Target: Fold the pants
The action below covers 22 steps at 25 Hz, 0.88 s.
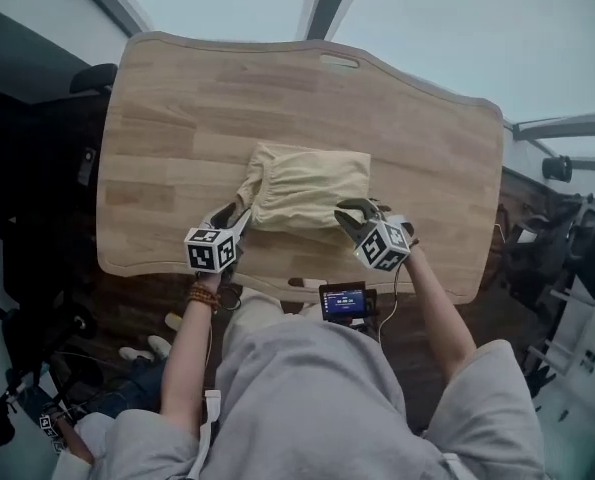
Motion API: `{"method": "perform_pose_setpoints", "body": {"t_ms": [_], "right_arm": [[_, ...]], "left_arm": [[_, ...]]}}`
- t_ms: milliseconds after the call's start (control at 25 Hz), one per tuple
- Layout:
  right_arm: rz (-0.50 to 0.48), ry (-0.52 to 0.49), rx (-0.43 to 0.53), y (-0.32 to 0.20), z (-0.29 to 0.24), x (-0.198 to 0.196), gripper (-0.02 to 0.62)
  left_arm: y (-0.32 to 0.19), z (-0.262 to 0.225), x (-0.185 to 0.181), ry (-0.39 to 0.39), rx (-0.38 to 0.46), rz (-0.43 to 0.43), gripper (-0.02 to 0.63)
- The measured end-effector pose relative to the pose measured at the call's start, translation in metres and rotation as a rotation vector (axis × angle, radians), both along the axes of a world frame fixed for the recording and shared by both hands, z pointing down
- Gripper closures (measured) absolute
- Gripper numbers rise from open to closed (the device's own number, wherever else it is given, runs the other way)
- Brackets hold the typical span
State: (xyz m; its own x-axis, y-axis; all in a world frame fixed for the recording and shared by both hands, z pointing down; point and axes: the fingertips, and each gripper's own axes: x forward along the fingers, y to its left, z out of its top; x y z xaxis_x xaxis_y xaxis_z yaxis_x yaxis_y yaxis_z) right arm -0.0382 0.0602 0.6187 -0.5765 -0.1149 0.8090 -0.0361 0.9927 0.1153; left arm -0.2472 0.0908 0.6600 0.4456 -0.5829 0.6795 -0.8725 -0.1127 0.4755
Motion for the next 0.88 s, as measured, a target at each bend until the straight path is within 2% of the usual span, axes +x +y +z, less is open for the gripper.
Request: {"method": "perform_pose_setpoints", "body": {"t_ms": [120,240,320,440,520,600,720,760,880], "right_arm": [[0.028,0.082,-0.022,0.048,0.029,0.028,0.551],[0.126,0.139,0.053,0.057,0.052,0.032,0.54],[0.159,0.199,0.132,0.057,0.065,0.034,0.532],[0.199,0.257,0.225,0.052,0.074,0.037,0.532],[0.229,0.286,0.249,0.05,0.08,0.04,0.533],[0.252,0.308,0.226,0.052,0.088,0.041,0.547],[0.266,0.277,0.188,0.057,0.087,0.037,0.579],[0.255,0.25,0.184,0.06,0.081,0.035,0.582],[0.141,0.147,0.177,0.086,0.063,0.028,0.584]], "left_arm": [[-0.009,0.001,0.015,-0.062,0.016,0.129,0.423],[-0.042,0.012,0.025,-0.117,-0.001,0.213,0.423],[-0.073,0.023,0.026,-0.154,-0.035,0.241,0.423],[-0.114,0.044,0.021,-0.228,-0.097,0.231,0.423],[-0.132,0.056,0.022,-0.257,-0.141,0.239,0.423],[-0.136,0.068,0.029,-0.265,-0.193,0.285,0.43],[-0.141,0.071,0.029,-0.264,-0.212,0.303,0.5],[-0.146,0.065,0.028,-0.259,-0.193,0.285,0.576],[-0.157,0.044,0.028,-0.226,-0.103,0.256,0.584]]}}
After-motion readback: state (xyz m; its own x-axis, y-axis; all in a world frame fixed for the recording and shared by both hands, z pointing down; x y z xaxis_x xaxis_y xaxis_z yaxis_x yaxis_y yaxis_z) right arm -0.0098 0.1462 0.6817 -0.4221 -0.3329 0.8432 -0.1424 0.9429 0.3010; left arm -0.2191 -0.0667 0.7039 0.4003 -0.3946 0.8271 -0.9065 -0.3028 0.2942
